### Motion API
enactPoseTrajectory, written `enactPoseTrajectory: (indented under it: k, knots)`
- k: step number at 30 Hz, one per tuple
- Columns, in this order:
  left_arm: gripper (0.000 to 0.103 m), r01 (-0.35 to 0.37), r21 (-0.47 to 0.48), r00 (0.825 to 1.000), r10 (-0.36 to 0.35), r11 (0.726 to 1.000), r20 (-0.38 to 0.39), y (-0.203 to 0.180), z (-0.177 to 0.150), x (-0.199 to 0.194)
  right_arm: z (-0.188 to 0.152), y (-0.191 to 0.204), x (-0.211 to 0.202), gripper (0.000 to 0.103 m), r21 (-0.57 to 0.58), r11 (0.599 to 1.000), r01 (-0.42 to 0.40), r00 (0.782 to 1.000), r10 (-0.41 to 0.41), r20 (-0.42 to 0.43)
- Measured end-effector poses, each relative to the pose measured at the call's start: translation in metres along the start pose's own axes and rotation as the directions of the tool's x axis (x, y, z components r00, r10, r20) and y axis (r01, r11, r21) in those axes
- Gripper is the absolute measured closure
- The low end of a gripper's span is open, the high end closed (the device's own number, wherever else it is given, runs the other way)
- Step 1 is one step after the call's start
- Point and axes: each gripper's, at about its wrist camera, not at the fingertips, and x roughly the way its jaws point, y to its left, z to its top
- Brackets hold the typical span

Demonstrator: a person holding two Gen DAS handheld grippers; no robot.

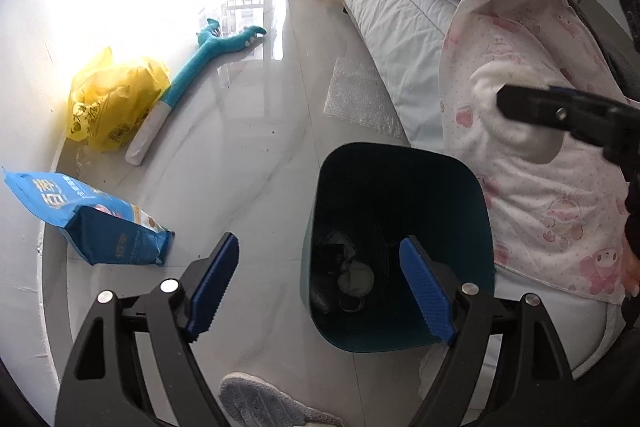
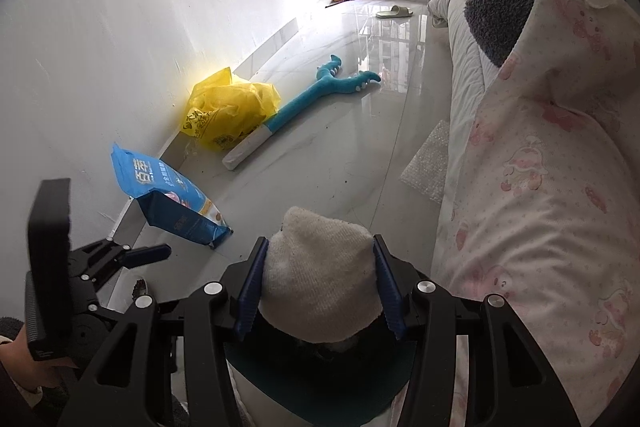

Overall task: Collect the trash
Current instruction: 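Open the left tool to drop the black pack while the right tool releases the tissue ball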

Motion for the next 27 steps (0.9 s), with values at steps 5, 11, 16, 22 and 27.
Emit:
enactPoseTrajectory:
  k: [5,11,16,22,27]
  knots:
    - [0.019,0.014,0.028,0.996,-0.016,1.000,0.089,-0.004,0.006,-0.025,-0.009,0.005,0.026,0.051,0.012,1.000,-0.004,0.999,0.005,-0.052]
    - [0.019,-0.001,0.078,0.977,-0.016,0.997,0.214,-0.013,0.011,-0.056,-0.021,0.001,0.059,0.051,0.042,0.999,0.010,0.993,-0.005,-0.118]
    - [0.019,0.003,0.077,0.953,-0.026,0.997,0.301,-0.014,0.013,-0.079,-0.034,0.000,0.083,0.051,0.069,0.997,0.016,0.986,-0.005,-0.166]
    - [0.019,0.020,0.059,0.934,-0.040,0.998,0.355,-0.010,0.020,-0.097,-0.047,0.002,0.099,0.051,0.055,0.998,0.028,0.977,-0.016,-0.213]
    - [0.018,0.040,0.060,0.918,-0.061,0.997,0.391,-0.016,0.025,-0.110,-0.065,0.005,0.114,0.049,0.031,0.999,0.041,0.964,-0.032,-0.264]
